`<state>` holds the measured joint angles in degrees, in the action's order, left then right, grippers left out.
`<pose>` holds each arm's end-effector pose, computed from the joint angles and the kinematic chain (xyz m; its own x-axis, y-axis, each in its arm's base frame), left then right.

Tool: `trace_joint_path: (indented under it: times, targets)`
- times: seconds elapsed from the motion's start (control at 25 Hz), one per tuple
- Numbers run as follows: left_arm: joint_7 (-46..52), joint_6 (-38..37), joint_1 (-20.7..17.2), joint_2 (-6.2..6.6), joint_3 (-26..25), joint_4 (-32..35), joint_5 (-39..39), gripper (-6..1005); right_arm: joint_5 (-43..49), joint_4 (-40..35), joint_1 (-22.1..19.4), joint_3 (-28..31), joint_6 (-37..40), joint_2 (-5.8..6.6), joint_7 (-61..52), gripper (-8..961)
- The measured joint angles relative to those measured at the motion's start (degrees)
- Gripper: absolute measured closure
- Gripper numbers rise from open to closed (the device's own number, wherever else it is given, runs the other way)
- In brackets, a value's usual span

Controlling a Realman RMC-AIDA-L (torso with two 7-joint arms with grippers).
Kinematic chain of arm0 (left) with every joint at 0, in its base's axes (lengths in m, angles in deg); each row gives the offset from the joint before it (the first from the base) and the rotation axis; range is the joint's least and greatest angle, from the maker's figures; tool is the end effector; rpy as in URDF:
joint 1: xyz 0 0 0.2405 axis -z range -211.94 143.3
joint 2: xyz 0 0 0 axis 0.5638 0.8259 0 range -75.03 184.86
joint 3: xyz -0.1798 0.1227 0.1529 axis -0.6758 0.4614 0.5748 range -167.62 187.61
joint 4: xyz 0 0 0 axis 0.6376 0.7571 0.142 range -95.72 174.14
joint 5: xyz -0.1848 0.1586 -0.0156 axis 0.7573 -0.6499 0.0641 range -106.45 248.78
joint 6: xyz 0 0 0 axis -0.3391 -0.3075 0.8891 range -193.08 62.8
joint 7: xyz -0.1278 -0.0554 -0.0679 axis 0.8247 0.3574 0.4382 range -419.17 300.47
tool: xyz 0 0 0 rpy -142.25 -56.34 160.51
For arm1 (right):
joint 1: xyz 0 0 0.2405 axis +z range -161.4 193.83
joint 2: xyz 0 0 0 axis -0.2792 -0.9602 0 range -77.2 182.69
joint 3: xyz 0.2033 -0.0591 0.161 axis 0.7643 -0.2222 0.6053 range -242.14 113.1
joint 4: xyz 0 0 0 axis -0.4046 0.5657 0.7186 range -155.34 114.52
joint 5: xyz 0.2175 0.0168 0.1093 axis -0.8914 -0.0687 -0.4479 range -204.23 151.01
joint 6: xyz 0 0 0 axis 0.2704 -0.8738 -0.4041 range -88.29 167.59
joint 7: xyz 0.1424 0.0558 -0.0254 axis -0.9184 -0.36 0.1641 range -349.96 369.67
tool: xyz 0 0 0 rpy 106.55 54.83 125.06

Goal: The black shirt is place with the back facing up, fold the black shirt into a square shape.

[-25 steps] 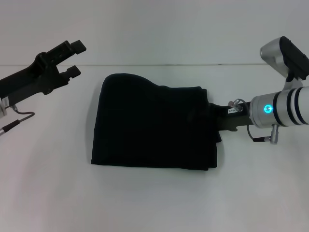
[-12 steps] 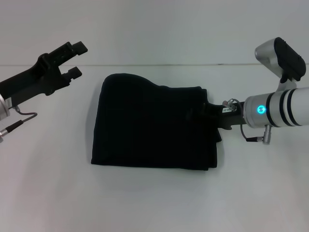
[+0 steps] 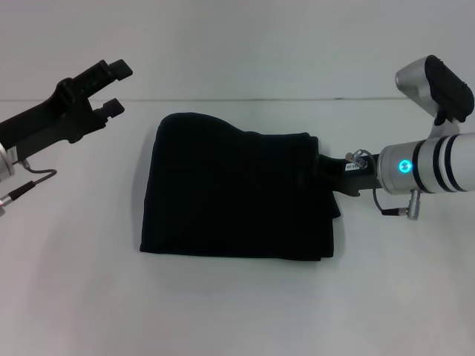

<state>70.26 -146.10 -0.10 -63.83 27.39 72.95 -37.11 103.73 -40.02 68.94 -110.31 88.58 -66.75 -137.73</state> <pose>-0.3018 0.4124 0.0457 -0.1843 0.6504 0.7369 0.8832 -0.2193 0.4144 0.2405 0.4717 -0.0918 0.1011 -0.8886 -0.4474 -0.9932 -0.0642 -0.0970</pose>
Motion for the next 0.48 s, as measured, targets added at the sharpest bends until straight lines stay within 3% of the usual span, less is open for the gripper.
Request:
trace_joint_path:
  times: [0.04, 0.24, 0.48]
  targets:
    - [0.0, -0.02, 0.03, 0.0, 0.04, 0.0, 0.14, 62, 0.03, 0.04, 0.04, -0.01, -0.06, 0.02, 0.19, 920]
    - [-0.02, 0.04, -0.01, 0.02, 0.1, 0.0, 0.51, 63, 0.13, -0.09, 0.18, -0.01, -0.47, 0.21, 0.36, 922]
    - [-0.04, 0.06, -0.15, 0.1, -0.04, 0.0, 0.71, 63, 0.14, -4.24, 0.27, 0.11, 3.82, 1.47, -0.67, 922]
